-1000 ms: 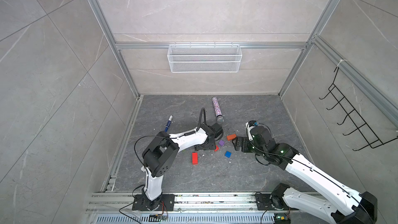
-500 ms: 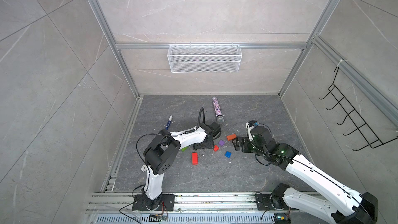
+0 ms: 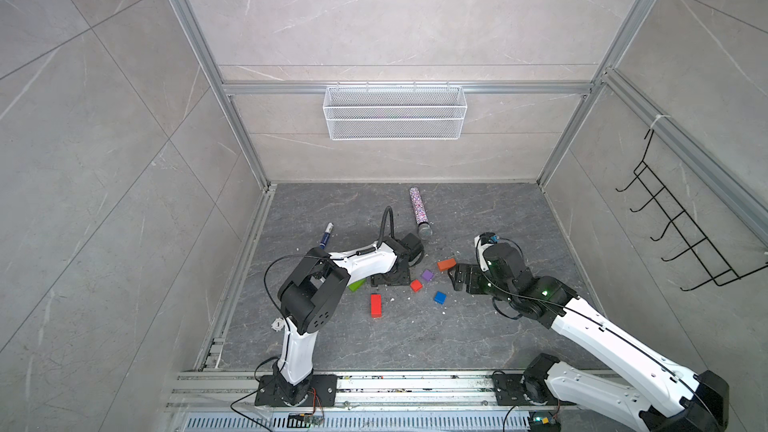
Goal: Build the wood block tower
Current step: 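Align the held wood bar above the two-bar stack with the left gripper, then lower the held wood bar onto the two-bar stack with the left gripper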
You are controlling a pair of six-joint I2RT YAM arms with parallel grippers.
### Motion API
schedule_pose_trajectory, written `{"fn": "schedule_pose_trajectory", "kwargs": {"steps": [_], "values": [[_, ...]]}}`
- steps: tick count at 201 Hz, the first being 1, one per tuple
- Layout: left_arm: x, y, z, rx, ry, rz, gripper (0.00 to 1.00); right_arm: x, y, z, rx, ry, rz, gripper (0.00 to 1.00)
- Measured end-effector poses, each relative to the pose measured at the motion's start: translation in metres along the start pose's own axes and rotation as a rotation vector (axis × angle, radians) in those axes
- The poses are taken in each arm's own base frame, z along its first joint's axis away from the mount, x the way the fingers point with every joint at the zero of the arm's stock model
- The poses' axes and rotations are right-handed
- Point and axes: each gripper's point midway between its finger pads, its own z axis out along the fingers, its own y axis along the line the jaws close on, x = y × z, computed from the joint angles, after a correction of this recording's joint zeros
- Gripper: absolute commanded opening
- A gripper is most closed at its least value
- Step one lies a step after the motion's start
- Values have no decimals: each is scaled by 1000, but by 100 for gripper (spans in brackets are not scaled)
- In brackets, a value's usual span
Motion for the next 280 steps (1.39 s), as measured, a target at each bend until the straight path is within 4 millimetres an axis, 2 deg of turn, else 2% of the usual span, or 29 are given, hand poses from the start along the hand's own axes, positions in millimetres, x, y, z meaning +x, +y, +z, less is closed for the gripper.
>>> {"fn": "schedule_pose_trajectory", "kwargs": {"steps": [115, 148, 280], "values": [[-2, -2, 1, 6, 1, 11, 75, 0, 0, 0, 0, 0, 0, 99], [-7, -9, 2, 19, -7, 3, 75, 0, 0, 0, 0, 0, 0, 99], [-6, -8, 2, 19, -6, -40, 76, 0, 0, 0, 0, 0, 0, 99]]}}
